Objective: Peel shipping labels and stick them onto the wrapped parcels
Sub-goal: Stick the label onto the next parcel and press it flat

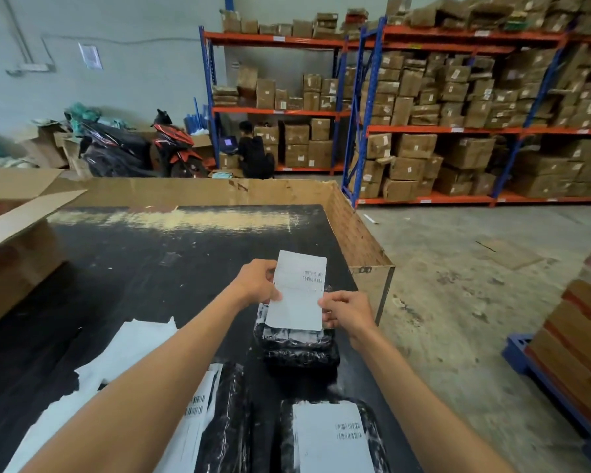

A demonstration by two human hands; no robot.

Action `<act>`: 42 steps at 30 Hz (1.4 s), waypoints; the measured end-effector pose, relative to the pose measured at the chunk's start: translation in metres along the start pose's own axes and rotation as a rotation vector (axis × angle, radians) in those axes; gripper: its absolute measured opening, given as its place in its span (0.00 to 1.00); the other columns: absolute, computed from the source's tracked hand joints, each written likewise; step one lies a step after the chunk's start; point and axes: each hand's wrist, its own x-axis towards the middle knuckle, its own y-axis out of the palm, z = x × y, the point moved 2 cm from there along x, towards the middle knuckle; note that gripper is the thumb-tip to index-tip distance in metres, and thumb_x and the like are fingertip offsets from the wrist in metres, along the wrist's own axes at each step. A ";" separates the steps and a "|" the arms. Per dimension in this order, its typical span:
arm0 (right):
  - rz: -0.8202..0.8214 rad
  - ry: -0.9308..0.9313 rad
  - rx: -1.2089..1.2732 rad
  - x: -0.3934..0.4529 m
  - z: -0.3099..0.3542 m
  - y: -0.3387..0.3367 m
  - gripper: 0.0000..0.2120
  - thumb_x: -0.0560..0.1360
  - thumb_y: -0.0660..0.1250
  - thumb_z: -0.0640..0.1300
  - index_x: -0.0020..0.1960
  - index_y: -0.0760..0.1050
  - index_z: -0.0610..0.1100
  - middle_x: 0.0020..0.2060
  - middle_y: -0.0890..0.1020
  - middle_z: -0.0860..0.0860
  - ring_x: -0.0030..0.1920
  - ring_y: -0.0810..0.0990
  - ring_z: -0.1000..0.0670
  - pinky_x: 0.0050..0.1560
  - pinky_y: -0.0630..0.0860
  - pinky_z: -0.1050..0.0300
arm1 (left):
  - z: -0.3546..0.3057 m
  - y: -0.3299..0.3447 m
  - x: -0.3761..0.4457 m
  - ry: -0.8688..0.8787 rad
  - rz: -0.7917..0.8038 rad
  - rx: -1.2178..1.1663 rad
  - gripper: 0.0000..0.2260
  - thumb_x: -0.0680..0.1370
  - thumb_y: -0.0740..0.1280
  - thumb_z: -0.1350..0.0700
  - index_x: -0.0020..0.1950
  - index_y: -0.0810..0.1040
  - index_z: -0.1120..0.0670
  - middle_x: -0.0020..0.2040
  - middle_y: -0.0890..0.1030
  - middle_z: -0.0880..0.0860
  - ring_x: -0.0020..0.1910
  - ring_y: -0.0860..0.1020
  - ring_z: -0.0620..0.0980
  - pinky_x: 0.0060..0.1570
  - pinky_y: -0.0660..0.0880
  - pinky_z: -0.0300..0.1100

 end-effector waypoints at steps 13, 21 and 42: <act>-0.124 -0.068 -0.298 0.023 -0.011 0.010 0.07 0.73 0.72 0.35 0.36 0.83 0.41 0.36 0.87 0.48 0.29 0.82 0.51 0.26 0.75 0.58 | 0.029 0.020 0.044 -0.115 0.094 0.084 0.29 0.67 0.77 0.68 0.66 0.76 0.59 0.61 0.80 0.57 0.58 0.79 0.58 0.52 0.80 0.48; -0.085 -0.136 -0.670 0.024 -0.001 0.010 0.09 0.65 0.80 0.44 0.38 0.80 0.45 0.32 0.85 0.52 0.38 0.86 0.49 0.44 0.83 0.49 | 0.037 0.021 0.058 -0.154 0.055 0.266 0.55 0.63 0.82 0.56 0.80 0.51 0.56 0.73 0.70 0.59 0.71 0.70 0.59 0.68 0.69 0.54; 0.235 -0.214 -1.129 0.055 0.009 0.028 0.29 0.79 0.55 0.52 0.78 0.55 0.61 0.67 0.70 0.41 0.58 0.77 0.35 0.58 0.74 0.43 | 0.058 0.022 0.079 -0.116 0.307 0.491 0.29 0.82 0.59 0.44 0.80 0.51 0.45 0.74 0.52 0.56 0.72 0.64 0.61 0.73 0.61 0.54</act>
